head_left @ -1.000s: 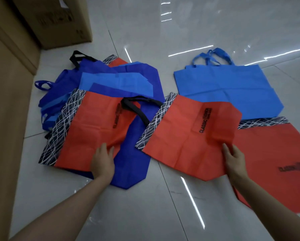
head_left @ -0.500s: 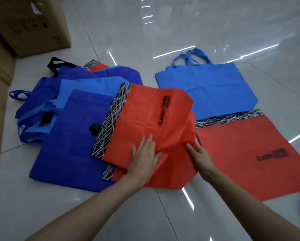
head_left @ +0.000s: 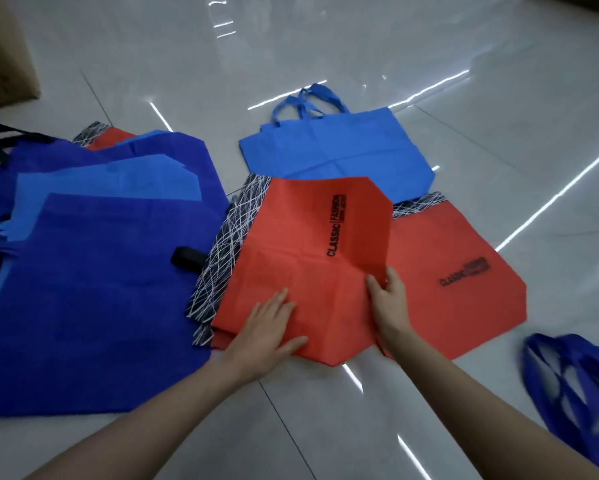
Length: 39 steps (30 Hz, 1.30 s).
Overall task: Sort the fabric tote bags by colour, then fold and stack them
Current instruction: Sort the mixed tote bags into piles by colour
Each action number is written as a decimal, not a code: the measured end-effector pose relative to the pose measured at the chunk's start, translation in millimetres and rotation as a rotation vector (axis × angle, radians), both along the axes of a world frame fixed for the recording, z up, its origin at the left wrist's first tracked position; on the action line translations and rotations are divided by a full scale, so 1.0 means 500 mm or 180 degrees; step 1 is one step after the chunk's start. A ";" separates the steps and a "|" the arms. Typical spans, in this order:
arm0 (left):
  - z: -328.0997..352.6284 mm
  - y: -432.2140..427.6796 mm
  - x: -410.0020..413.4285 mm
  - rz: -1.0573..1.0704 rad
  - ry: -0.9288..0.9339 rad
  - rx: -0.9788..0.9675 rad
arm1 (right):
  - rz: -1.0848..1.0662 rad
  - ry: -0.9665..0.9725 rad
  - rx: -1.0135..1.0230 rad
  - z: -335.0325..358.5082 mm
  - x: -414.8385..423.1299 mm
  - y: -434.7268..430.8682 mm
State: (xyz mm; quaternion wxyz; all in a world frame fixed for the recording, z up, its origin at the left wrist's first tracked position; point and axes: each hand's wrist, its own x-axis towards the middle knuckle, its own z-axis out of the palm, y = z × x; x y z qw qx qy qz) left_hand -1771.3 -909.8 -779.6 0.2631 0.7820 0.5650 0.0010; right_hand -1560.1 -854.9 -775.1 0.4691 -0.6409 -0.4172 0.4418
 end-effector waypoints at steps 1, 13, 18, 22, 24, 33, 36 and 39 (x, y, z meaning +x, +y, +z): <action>-0.002 0.007 0.006 0.0055 0.0016 0.0071 | -0.0174 0.0008 0.0039 0.005 0.028 -0.008; -0.021 0.080 0.181 -0.0409 0.0108 0.0042 | -0.1787 -0.0285 -0.1308 -0.061 0.229 -0.114; -0.040 0.093 0.251 -0.0702 0.0522 -0.0499 | -0.2339 -0.0544 -0.1821 -0.043 0.231 -0.087; -0.058 0.094 0.255 -0.0749 0.0409 -0.0495 | -0.2661 0.0818 -0.1447 -0.043 0.253 -0.067; -0.060 0.084 0.257 -0.0823 0.0303 -0.0453 | -0.2633 0.0600 -0.1540 -0.043 0.263 -0.077; -0.036 0.057 0.247 -0.1251 0.0016 0.0051 | -0.2317 -0.2004 -0.1238 0.009 0.295 -0.174; -0.035 0.059 0.169 -0.0869 -0.0171 0.0197 | -0.0489 -0.2520 -0.0206 0.006 0.245 -0.147; -0.025 0.046 0.063 -0.0204 -0.0210 0.0277 | 0.1313 -0.2749 -0.0040 0.003 0.151 -0.089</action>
